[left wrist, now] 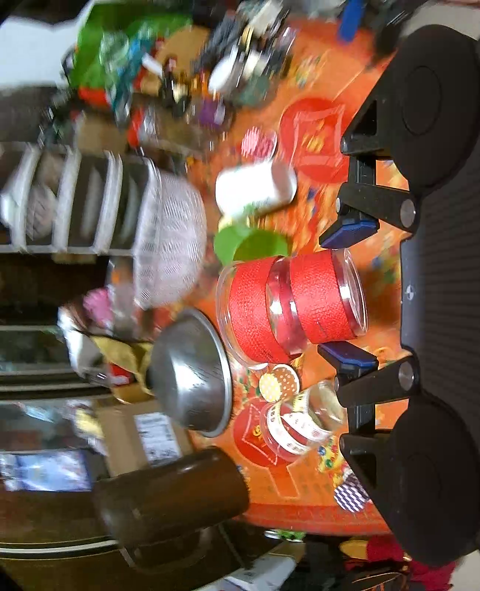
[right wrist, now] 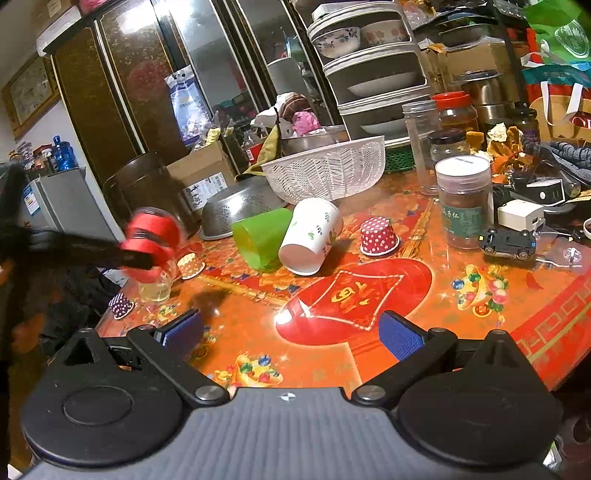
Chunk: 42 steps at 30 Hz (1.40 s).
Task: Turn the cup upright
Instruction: 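Hold the red cup with the left tool while the right tool grasps its body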
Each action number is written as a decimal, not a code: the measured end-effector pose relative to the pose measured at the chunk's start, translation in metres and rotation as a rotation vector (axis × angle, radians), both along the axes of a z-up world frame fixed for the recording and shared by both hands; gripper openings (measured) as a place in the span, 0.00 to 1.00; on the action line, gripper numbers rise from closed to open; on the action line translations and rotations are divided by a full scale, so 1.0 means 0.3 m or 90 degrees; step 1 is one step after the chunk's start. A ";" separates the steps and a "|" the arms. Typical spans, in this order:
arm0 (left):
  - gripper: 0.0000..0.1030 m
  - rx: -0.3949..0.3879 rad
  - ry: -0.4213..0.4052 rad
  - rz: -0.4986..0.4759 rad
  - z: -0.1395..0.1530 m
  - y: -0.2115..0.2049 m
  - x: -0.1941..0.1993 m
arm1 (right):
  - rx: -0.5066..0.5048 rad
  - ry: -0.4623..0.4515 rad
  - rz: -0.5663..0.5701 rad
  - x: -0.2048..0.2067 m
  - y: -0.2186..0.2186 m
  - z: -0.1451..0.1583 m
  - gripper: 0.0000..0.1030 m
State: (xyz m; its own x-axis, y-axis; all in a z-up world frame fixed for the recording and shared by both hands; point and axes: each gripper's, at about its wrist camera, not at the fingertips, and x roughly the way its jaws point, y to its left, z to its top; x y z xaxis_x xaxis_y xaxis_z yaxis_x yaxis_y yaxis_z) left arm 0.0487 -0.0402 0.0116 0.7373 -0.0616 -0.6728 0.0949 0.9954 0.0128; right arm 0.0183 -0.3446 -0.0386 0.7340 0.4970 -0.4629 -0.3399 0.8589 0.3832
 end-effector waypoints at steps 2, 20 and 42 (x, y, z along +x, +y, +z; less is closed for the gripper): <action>0.57 -0.002 -0.017 -0.014 0.012 -0.010 -0.110 | -0.002 0.006 0.005 -0.012 0.004 -0.004 0.99; 0.57 -0.152 0.102 -0.035 -0.243 -0.029 -0.366 | 0.055 0.219 0.130 -0.026 0.166 -0.032 0.99; 0.57 -0.219 0.104 -0.053 -0.283 -0.009 -0.382 | 0.013 0.421 0.220 0.113 0.463 -0.055 0.89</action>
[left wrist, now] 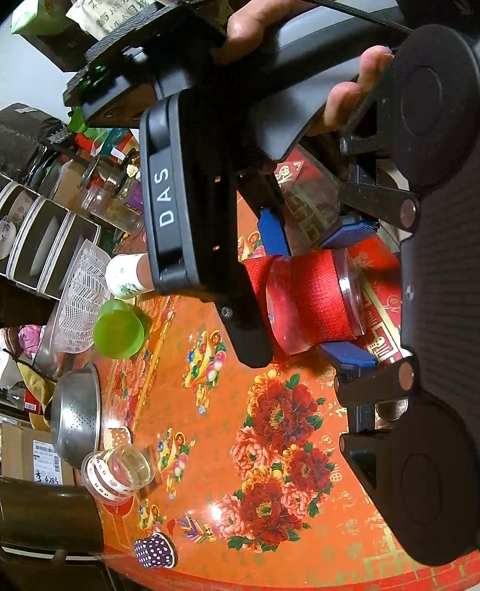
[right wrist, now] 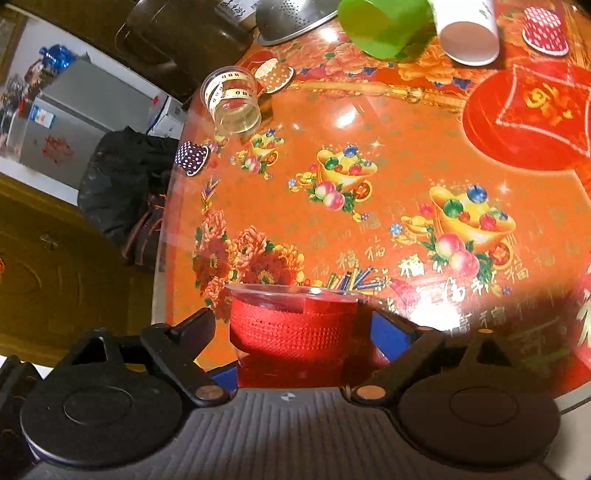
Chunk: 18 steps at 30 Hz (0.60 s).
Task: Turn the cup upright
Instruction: 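Hold the red cup with the left tool while the right tool grasps its body, then open the left tool and pull it away from the cup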
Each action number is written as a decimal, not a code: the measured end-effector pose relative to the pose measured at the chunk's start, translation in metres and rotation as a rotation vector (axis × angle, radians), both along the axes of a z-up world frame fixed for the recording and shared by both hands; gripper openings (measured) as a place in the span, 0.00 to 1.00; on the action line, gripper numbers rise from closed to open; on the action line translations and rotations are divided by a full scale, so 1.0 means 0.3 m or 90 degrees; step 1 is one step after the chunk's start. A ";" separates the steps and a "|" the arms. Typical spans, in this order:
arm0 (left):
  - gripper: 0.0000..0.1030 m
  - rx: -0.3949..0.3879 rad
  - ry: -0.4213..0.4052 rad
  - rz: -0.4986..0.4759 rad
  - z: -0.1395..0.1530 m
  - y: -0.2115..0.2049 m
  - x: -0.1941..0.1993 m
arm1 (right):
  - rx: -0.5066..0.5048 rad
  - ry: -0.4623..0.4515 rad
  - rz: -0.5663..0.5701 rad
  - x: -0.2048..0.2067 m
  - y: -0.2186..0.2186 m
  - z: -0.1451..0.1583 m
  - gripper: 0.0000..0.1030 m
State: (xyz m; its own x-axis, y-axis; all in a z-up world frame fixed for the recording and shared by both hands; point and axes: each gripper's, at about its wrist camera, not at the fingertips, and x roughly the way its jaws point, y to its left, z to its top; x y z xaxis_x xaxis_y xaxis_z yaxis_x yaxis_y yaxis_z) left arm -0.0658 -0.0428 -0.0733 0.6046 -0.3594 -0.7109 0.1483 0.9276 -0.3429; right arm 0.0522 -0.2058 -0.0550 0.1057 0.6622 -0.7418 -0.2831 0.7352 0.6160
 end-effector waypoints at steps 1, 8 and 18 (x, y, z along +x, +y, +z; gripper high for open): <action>0.57 -0.001 0.000 0.000 -0.001 0.001 0.002 | -0.004 -0.002 -0.001 0.000 0.002 0.003 0.87; 0.57 -0.006 0.001 0.002 -0.005 0.005 0.002 | -0.031 -0.006 -0.001 0.023 0.027 0.001 0.74; 0.57 -0.006 0.001 0.004 -0.005 0.004 -0.002 | -0.042 -0.012 0.009 0.023 0.048 0.005 0.69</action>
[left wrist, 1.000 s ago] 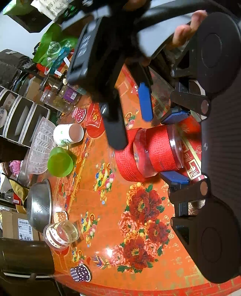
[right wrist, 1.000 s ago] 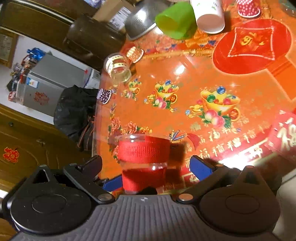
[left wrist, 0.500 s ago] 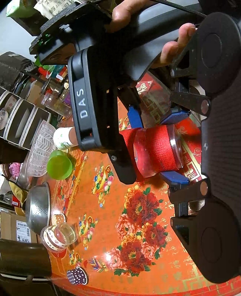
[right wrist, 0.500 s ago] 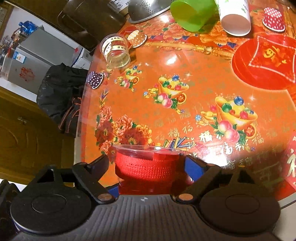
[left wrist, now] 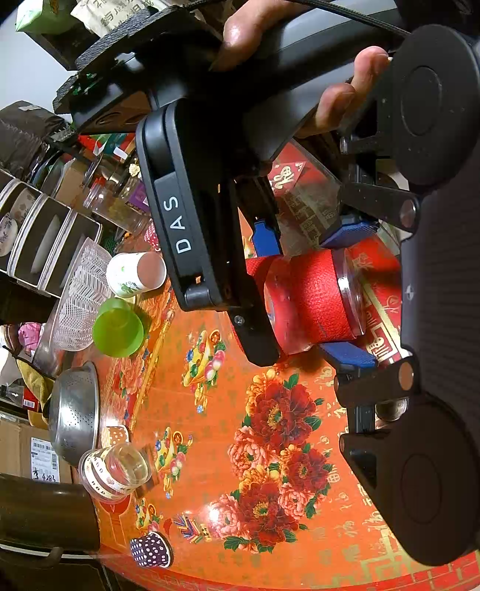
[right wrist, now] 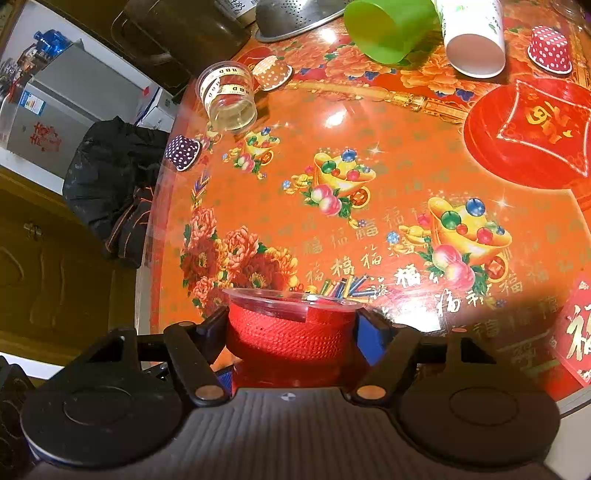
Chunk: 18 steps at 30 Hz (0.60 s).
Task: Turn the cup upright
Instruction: 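Open the left tool and pull it away from the cup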
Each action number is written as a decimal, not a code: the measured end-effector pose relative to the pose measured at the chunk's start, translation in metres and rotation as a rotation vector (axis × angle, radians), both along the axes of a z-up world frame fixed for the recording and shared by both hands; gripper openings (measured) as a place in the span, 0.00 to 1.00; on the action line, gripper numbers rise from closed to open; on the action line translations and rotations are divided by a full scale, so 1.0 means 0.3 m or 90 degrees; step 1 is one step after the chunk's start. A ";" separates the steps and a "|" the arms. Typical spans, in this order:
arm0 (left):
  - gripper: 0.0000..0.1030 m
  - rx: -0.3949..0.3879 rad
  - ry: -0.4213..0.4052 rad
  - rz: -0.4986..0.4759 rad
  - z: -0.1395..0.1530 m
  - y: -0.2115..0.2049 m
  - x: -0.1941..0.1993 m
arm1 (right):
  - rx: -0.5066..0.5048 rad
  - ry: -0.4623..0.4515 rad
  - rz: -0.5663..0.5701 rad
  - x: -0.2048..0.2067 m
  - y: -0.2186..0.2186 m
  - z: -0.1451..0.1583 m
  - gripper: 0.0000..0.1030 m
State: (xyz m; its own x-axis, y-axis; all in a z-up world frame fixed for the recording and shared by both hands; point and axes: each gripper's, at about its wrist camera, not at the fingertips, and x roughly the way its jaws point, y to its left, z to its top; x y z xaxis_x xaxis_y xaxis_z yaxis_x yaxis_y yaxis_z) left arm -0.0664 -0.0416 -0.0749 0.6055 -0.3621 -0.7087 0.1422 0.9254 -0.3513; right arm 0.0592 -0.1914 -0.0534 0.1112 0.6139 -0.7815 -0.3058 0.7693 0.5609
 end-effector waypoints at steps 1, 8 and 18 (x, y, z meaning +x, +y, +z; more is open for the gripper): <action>0.57 0.000 0.000 0.000 0.000 0.001 0.000 | 0.000 -0.001 0.001 0.001 0.000 0.000 0.68; 0.68 0.010 -0.005 0.001 -0.001 -0.003 -0.004 | 0.005 0.003 0.001 0.004 -0.003 -0.004 0.68; 0.93 0.021 -0.026 -0.044 -0.005 0.040 -0.090 | 0.014 0.006 -0.008 0.010 -0.018 -0.007 0.68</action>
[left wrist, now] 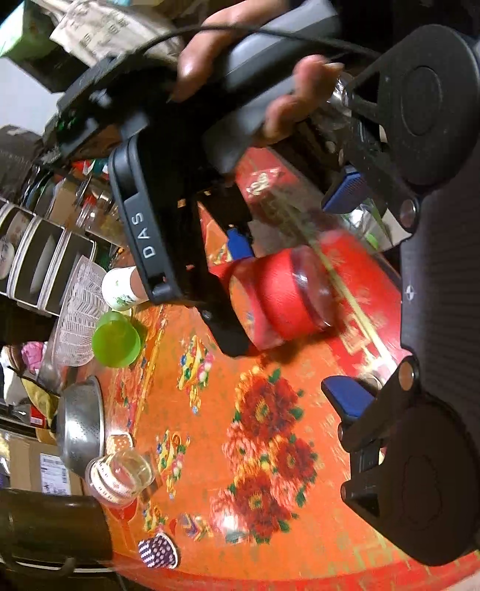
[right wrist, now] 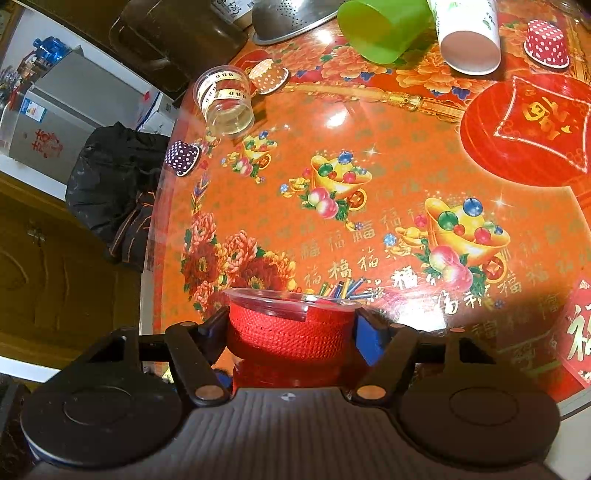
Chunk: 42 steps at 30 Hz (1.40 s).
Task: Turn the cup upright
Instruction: 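Open the left tool and pull it away from the cup, then rotate the held red cup with the right tool until its rim faces up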
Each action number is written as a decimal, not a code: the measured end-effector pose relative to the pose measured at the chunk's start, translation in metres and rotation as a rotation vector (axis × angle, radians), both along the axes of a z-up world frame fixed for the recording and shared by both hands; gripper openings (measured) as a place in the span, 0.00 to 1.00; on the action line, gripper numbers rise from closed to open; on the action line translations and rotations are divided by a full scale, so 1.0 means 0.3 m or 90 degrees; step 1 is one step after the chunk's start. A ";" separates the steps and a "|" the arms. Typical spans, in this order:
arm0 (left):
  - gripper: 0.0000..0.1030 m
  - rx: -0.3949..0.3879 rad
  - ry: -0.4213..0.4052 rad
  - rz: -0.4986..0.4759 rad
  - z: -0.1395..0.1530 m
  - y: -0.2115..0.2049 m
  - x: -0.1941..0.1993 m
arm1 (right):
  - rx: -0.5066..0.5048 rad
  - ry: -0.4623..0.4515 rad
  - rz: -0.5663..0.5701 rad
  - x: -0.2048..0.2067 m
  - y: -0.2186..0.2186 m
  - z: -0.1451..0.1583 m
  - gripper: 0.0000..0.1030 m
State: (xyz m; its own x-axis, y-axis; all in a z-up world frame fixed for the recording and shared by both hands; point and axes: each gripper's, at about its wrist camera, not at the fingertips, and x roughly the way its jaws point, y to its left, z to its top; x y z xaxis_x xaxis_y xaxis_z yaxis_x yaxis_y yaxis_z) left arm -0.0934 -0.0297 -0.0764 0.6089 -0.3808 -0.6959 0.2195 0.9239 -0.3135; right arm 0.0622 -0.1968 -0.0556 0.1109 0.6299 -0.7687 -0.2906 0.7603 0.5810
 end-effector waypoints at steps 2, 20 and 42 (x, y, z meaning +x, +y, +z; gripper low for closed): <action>0.93 -0.003 -0.017 0.002 0.011 0.030 -0.037 | 0.001 0.000 -0.001 0.001 -0.002 -0.001 0.68; 0.98 -0.087 -0.120 0.171 0.058 0.360 -0.103 | -0.030 -0.195 -0.036 -0.047 -0.009 0.119 0.67; 0.98 -0.158 -0.139 0.153 0.000 0.328 -0.106 | 0.014 -0.859 -0.213 -0.457 -0.062 -0.094 0.68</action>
